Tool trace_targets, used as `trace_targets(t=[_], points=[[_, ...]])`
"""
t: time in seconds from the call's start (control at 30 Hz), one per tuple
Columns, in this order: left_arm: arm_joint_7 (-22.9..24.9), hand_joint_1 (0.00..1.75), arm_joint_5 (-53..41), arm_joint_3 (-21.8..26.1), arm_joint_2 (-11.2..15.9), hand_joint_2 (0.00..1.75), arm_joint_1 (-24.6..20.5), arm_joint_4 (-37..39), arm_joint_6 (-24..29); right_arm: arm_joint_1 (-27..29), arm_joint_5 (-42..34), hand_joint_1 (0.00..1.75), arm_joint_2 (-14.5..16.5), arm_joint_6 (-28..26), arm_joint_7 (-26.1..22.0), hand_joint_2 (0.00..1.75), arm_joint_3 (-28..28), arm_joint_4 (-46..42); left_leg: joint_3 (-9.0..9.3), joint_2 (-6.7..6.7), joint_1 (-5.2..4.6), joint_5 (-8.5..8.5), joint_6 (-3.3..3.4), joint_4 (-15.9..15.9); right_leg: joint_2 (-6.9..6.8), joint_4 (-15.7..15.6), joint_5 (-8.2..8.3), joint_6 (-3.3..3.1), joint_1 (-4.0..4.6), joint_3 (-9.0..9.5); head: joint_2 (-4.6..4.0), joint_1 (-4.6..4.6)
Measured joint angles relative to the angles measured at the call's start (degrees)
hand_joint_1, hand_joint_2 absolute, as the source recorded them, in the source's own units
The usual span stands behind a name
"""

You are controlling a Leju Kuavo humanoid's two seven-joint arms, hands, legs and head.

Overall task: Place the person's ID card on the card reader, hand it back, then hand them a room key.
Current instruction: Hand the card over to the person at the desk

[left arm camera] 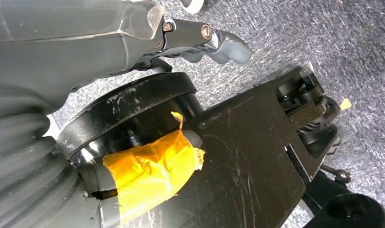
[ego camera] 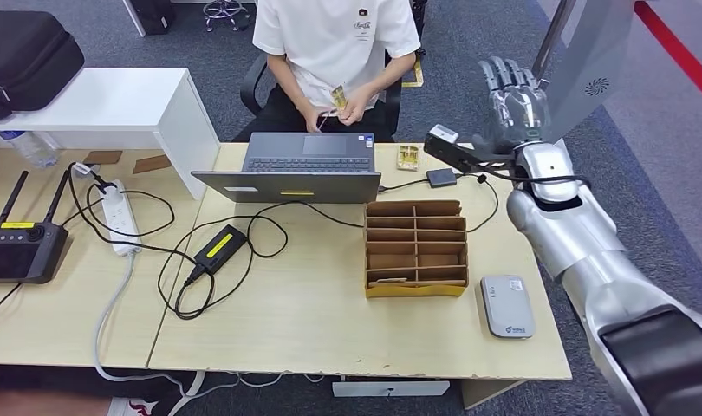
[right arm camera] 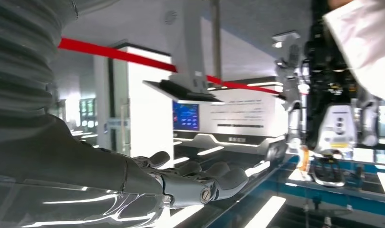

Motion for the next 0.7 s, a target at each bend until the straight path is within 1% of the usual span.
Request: trace_targets(t=[0.23, 0.43, 0.57, 0.7], points=[[-0.4, 0.00, 1.4, 0.3, 0.2, 1.75, 0.5, 0.0, 0.7, 1.4, 0.2, 0.00, -11.0, 0.9, -0.8, 1.75, -1.9, -1.2, -0.07, -0.06, -0.01, -0.02, 0.03, 0.0, -0.03, 0.0, 0.03, 0.05, -0.01, -0.03, 0.00, -0.01], [-0.4, 0.00, 2.7, 1.2, 0.4, 1.75, 0.9, 0.0, 1.3, 3.9, 0.6, 0.00, -20.9, 2.2, -0.6, 1.75, -3.9, -2.6, -0.11, -0.10, -0.01, -0.07, 0.10, 0.0, -0.11, -0.1, 0.03, 0.06, -0.01, -0.05, 0.00, -0.02], [-0.4, 0.00, 3.2, 1.6, 0.5, 1.75, 1.2, 0.0, 1.8, 7.1, 0.7, 0.00, -26.8, 2.4, 0.2, 1.75, -5.5, -2.9, -0.13, -0.12, -0.01, -0.10, 0.14, 0.0, -0.16, -0.1, 0.00, 0.09, 0.00, -0.05, 0.00, -0.02], [-0.4, 0.00, 3.7, 1.8, 0.6, 1.75, 1.3, 0.0, 2.2, 11.1, 0.1, 0.00, -31.4, 2.1, 0.9, 1.75, -7.5, -2.8, -0.16, -0.11, -0.01, -0.11, 0.16, 0.0, -0.15, -0.1, -0.01, 0.10, -0.01, -0.07, 0.00, -0.02]])
